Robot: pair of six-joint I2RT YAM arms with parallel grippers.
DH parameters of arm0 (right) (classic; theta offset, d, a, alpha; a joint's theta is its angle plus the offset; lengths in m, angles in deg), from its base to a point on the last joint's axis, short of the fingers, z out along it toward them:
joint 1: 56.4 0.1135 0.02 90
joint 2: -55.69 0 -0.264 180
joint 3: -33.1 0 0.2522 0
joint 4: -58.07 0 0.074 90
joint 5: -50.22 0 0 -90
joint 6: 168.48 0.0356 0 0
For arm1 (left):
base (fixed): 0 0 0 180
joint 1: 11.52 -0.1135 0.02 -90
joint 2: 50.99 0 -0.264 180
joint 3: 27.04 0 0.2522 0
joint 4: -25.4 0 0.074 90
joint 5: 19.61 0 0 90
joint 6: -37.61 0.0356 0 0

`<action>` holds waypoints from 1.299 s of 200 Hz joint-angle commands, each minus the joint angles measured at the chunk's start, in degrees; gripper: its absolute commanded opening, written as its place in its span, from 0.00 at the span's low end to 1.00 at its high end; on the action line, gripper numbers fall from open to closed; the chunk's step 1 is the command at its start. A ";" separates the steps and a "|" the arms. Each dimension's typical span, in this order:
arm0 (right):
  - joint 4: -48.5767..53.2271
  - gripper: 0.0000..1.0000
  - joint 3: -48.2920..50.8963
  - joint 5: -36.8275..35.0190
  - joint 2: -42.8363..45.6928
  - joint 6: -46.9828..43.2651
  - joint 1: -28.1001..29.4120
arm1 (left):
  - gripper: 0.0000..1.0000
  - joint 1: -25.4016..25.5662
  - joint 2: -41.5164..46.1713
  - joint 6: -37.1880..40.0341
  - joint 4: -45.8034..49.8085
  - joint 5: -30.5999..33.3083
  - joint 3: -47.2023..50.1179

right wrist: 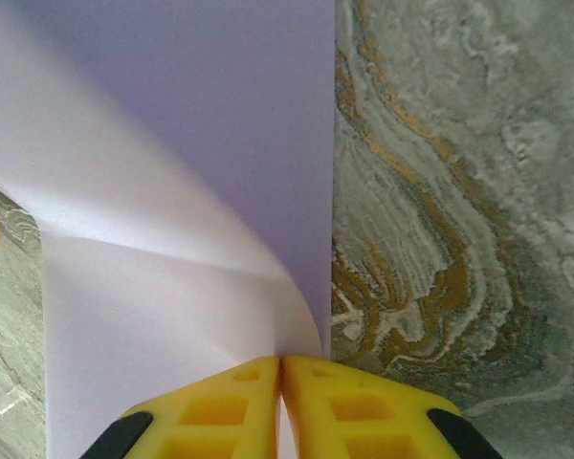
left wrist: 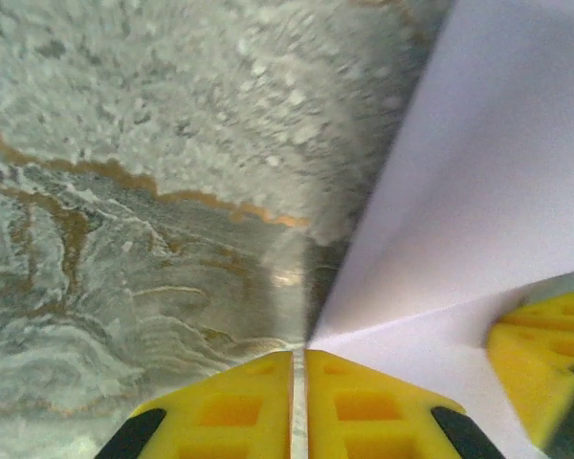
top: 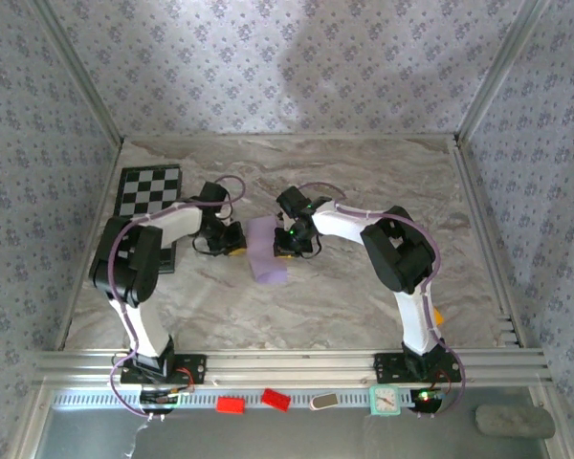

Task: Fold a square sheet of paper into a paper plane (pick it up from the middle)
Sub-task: First fold the square sheet of paper in half at the center of the table.

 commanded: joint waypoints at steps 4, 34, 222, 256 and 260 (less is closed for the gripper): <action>10.41 0.15 2.33 -5.60 -4.88 -1.51 -0.59 | 0.12 0.07 5.60 -3.84 -6.06 -7.50 2.28; 10.52 0.15 2.09 -5.46 -5.19 -1.79 -0.65 | 0.13 1.12 3.99 -8.15 -13.35 -11.06 4.13; 11.64 0.14 3.33 -7.35 -6.14 -3.28 -1.01 | 0.13 -7.44 -4.61 -0.83 -9.01 -3.06 0.98; 11.18 0.14 3.36 -7.27 -6.03 -3.06 -0.92 | 0.13 -6.15 -0.07 -2.44 -13.07 -8.41 2.05; 11.16 0.14 3.37 -7.27 -6.09 -3.02 -0.94 | 0.13 -5.86 0.46 -2.89 -14.28 -9.14 2.66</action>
